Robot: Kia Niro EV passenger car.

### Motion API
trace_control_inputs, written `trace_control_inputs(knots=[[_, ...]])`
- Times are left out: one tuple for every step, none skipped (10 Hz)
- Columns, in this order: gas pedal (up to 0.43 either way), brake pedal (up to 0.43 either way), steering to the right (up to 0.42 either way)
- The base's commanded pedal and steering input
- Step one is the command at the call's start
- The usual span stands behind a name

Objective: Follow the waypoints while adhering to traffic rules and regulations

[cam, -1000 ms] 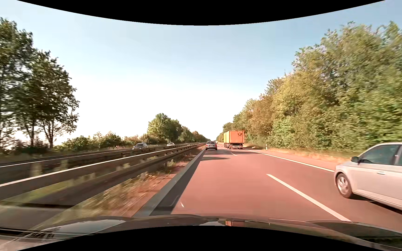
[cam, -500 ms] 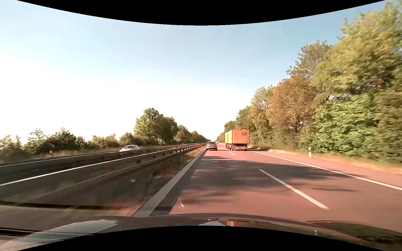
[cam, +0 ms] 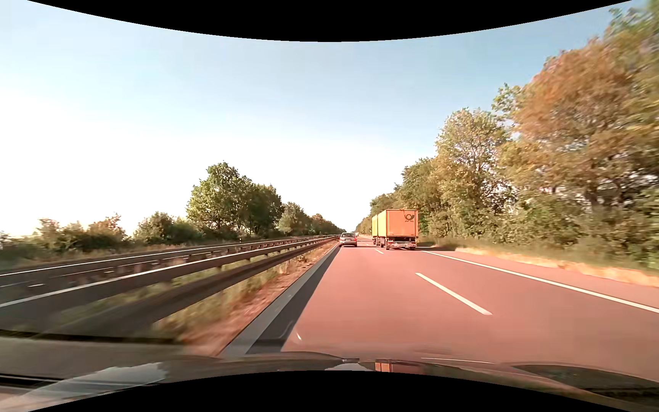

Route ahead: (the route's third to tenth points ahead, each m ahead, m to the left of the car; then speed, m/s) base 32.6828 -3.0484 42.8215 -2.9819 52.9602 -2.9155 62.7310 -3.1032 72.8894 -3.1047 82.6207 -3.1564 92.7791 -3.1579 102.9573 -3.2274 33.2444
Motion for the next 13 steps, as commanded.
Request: trace_control_inputs(knots=[[0.409,0.006,-0.002],[0.409,0.006,-0.002],[0.409,0.006,-0.002],[0.409,0.012,-0.002],[0.409,0.006,-0.002],[0.409,0.006,-0.001],[0.409,0.006,0.000],[0.409,0.006,-0.001],[0.409,0.006,0.000],[0.409,0.000,-0.001],[0.409,0.006,-0.001],[0.409,0.006,-0.001],[0.409,0.006,-0.002]])
